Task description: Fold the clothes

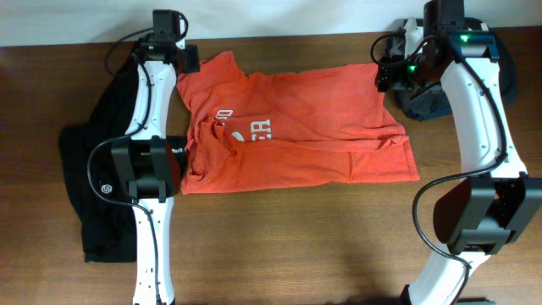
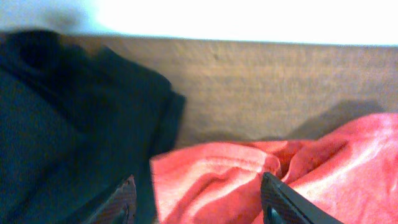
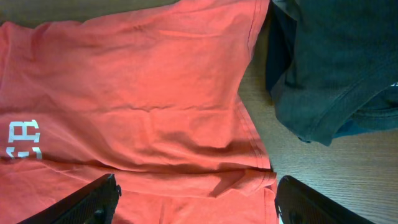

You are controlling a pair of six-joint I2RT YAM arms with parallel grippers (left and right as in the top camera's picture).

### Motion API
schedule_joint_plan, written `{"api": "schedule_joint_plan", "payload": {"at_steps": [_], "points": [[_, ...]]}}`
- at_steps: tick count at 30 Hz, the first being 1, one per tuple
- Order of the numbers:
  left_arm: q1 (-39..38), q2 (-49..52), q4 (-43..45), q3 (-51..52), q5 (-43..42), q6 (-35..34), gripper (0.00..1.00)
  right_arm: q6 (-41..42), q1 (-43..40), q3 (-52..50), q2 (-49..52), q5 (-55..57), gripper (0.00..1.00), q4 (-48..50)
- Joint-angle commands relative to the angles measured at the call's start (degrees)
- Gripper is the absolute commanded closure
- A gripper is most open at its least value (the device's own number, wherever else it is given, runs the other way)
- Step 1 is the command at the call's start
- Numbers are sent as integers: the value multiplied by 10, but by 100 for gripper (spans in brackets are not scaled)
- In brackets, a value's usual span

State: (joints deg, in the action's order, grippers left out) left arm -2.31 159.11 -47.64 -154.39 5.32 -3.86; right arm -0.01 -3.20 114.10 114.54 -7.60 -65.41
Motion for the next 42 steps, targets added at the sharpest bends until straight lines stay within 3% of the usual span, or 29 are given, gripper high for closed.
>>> {"api": "schedule_joint_plan", "payload": {"at_steps": [1, 31, 40, 42], "points": [[-2, 7, -14, -23, 33, 12, 36, -2, 3, 12, 3, 5, 14, 2], [0, 54, -12, -22, 5, 9, 38, -2, 3, 12, 3, -4, 14, -4], [0, 56, 20, -22, 5, 9, 64, -2, 3, 12, 3, -3, 14, -4], [0, 56, 22, -22, 5, 9, 66, -2, 3, 12, 3, -4, 14, -4]]}}
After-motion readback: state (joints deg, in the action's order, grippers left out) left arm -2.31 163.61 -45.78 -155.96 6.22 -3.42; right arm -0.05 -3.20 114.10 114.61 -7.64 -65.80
